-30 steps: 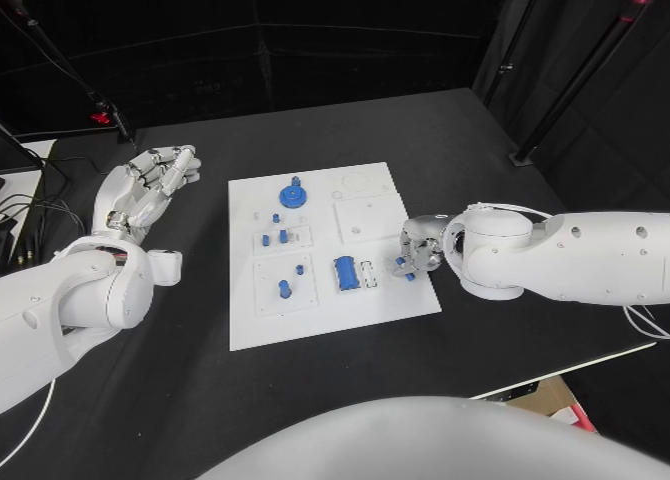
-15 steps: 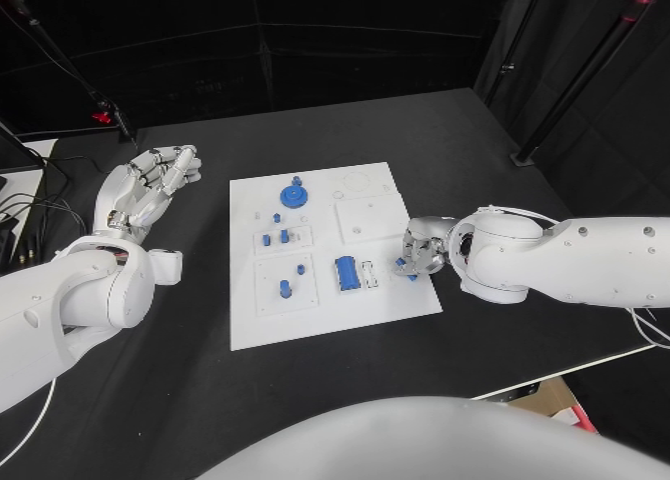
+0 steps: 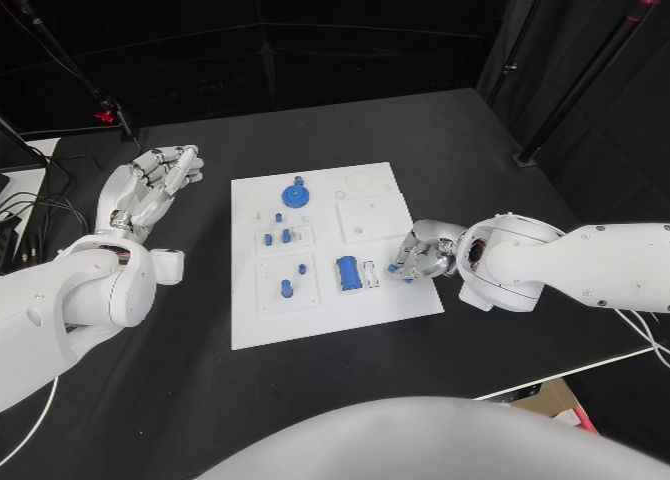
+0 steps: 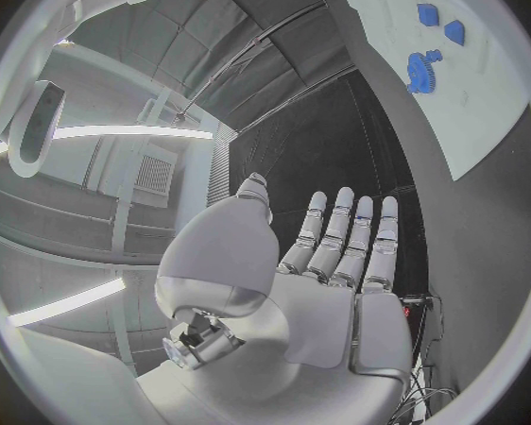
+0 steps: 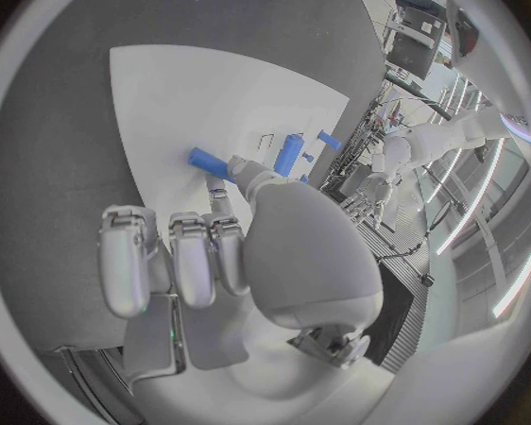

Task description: Assemble the parts on the task board

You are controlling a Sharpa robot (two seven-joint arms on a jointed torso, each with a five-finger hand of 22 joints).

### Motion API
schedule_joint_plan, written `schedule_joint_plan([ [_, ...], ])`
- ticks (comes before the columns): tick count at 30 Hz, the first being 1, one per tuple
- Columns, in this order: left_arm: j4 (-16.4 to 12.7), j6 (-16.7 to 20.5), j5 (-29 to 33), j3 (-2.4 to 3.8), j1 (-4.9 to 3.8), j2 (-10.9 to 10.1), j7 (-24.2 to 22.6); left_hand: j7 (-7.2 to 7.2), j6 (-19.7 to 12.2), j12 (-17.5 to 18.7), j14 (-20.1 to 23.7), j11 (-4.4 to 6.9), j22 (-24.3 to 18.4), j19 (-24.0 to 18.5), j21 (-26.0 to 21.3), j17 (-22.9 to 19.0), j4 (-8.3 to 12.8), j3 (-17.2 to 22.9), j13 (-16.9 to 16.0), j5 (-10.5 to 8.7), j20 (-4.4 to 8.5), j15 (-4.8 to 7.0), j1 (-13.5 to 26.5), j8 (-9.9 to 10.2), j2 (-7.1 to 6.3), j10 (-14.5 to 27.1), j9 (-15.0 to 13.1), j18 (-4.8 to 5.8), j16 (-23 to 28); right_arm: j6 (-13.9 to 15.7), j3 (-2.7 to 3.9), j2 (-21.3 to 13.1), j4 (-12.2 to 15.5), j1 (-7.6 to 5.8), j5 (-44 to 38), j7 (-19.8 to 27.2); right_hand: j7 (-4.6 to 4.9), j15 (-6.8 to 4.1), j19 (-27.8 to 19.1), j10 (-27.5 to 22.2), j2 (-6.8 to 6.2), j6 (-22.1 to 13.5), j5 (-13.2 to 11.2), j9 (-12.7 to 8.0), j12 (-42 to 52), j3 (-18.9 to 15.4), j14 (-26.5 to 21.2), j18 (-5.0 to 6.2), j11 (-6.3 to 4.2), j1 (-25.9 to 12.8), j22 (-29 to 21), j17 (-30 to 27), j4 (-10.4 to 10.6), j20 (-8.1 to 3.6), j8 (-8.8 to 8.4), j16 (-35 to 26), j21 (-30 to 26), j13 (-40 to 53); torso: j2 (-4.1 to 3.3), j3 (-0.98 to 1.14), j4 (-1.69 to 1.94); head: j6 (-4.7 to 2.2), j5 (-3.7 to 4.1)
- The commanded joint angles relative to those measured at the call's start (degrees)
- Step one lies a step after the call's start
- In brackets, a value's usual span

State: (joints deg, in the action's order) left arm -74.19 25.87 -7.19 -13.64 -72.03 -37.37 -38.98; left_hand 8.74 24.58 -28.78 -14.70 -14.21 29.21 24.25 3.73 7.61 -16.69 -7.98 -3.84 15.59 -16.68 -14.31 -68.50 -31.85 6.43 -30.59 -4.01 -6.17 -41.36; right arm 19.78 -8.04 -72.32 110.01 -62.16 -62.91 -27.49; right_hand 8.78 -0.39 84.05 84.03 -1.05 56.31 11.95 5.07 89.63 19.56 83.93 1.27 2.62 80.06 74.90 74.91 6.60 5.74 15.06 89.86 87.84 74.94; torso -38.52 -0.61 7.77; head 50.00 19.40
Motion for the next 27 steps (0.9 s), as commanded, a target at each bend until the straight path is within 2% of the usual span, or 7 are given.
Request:
schedule_joint_plan([
  [1,0.0,-0.4,0.1,0.06,-0.07,0.0,-2.1,7.75,-0.5,-0.4,-0.1,-0.02,-0.1,-0.4,0.3,-0.1,0.0,-0.3,0.1,0.37,0.01,0.14,0.0,-0.3,0.74,0.1,0.1,0.57,-0.3,2.1,0.0,-0.5,0.8,-0.09,8.3,4.3,-2.42,-0.31,4.7,6.0,-0.09,3.1,0.6,0.1,0.4,-0.3,6.1,-0.63,0.0,-0.4,14.2,15.1,-0.2,-0.31,-0.31,0.1,-0.1,15.1,-0.03,-0.04,0.0,0.0,-0.14],
  [9,0.1,-0.5,0.1,0.06,-0.06,0.2,-2.0,7.75,-0.5,-0.4,-0.1,-0.02,-0.1,-0.4,0.3,-0.1,0.0,-0.3,0.1,0.37,0.01,0.14,0.0,-0.3,0.74,0.1,0.1,0.57,-0.3,2.4,0.03,-0.9,1.1,-1.23,14.4,6.9,-2.52,-0.24,4.7,6.0,-0.01,4.0,1.7,0.1,0.4,-0.8,6.1,-0.62,-0.07,-0.9,14.2,15.1,-0.4,-0.25,-0.82,0.1,-0.2,15.1,-0.01,-0.04,0.08,0.0,-0.12],
  [19,0.2,-0.5,0.1,0.06,-0.06,0.2,-1.9,7.75,-0.5,-0.4,-0.1,-0.02,-0.1,-0.4,0.3,-0.1,0.0,-0.4,0.1,0.4,0.01,0.15,-0.1,-0.3,0.82,0.1,0.1,0.57,-0.4,3.0,0.06,-0.6,0.4,-1.53,20.8,9.0,-2.58,-0.25,4.6,6.0,0.04,4.6,2.3,0.1,0.4,-1.4,6.1,-0.55,-0.15,-1.2,14.1,15.1,-0.5,-0.24,-1.14,0.1,-0.4,15.1,-0.06,-0.03,0.03,0.0,-0.45],
  [24,0.3,-0.5,0.1,0.06,-0.06,0.4,-1.8,7.75,-0.5,-0.4,-0.1,-0.02,-0.1,-0.4,0.3,-0.1,0.0,-0.4,0.1,0.4,0.01,0.15,-0.1,-0.3,0.82,0.1,0.1,0.57,-0.4,2.4,0.07,0.2,-0.8,-1.58,25.0,8.4,-2.58,-0.25,4.5,6.0,0.12,4.9,2.6,0.1,0.4,-2.1,6.1,-0.52,-0.16,-1.7,14.1,15.1,-0.3,-0.24,-1.5,0.1,-0.6,15.1,-0.01,-0.07,0.03,0.0,-0.44],
  [27,0.3,-0.7,0.1,0.06,-0.06,0.6,-1.8,7.75,-0.5,-0.4,-0.1,-0.02,-0.1,-0.4,0.3,-0.1,0.0,-0.4,0.1,0.4,0.01,0.15,-0.1,-0.3,0.83,0.1,0.1,0.57,-0.4,1.8,0.07,0.9,-1.6,-1.59,26.0,7.0,-2.57,-0.23,4.4,6.0,0.27,5.1,2.7,0.0,0.4,-2.9,6.1,-0.48,-0.17,-2.6,14.0,15.1,0.3,-0.21,-2.0,0.1,-0.7,15.1,-0.04,-0.01,0.14,0.0,-0.38],
])
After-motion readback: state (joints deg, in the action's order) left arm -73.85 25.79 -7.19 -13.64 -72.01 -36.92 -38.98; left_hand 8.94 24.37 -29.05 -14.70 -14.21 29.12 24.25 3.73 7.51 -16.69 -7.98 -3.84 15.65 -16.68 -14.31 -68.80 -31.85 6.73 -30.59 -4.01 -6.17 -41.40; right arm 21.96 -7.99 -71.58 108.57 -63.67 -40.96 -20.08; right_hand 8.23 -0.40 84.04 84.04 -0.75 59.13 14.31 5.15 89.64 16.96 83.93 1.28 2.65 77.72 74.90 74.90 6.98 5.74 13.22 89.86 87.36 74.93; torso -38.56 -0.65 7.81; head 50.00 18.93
